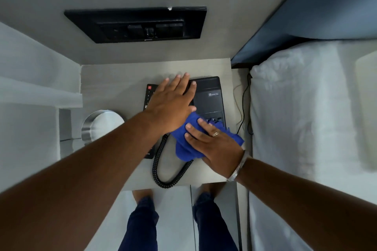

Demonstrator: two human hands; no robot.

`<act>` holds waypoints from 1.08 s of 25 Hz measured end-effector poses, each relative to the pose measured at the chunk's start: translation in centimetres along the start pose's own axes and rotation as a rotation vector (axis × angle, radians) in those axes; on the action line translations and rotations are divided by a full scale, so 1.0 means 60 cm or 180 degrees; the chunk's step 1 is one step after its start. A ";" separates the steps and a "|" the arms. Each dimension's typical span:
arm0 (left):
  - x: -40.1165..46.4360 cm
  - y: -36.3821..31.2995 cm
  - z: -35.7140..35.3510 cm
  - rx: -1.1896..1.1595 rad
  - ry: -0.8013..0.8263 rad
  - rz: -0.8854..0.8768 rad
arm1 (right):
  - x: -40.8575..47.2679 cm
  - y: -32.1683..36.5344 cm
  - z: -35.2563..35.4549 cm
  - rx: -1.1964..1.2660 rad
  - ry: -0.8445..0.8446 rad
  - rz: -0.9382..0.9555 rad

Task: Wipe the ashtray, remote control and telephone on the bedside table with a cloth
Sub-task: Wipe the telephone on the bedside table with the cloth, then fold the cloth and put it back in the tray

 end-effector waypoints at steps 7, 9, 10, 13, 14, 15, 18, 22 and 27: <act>-0.012 -0.080 0.121 -0.2516 0.1622 0.0261 | -0.130 0.015 0.129 0.0523 -0.1516 -0.0341; -0.037 -0.115 0.164 -0.3046 0.2698 0.0118 | -0.174 0.022 0.180 0.0703 -0.2023 -0.0522; -0.049 -0.131 0.180 -0.3130 0.2878 0.0006 | -0.194 0.026 0.201 0.0756 -0.2194 -0.0623; -0.064 -0.180 0.235 -0.3189 0.2422 -0.0264 | -0.227 0.037 0.245 0.1056 -0.2395 -0.0942; -0.069 -0.197 0.262 -0.3095 0.2179 -0.0432 | -0.233 0.043 0.257 0.1165 -0.2338 -0.1146; -0.073 -0.213 0.298 -0.2848 0.1904 -0.0712 | -0.240 0.049 0.274 0.1222 -0.2201 -0.1336; -0.092 -0.237 0.413 -0.1967 0.1312 -0.1595 | -0.253 0.047 0.339 0.0960 -0.1494 -0.1381; -0.113 -0.204 0.511 -0.1878 0.0977 -0.1448 | -0.243 0.013 0.428 0.2002 -0.1487 -0.0937; -0.117 -0.176 0.546 -0.2962 0.0206 -0.0692 | -0.270 -0.050 0.489 0.4192 -0.1227 -0.1896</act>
Point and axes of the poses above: each hand's wrist, its own x-axis towards the middle knuckle, its own z-axis out of the back of the hand, y = z × x, the point moved 1 cm from there along x, towards the middle knuckle, and after that the axes turned 1 degree about -y, right-handed, at the moved point
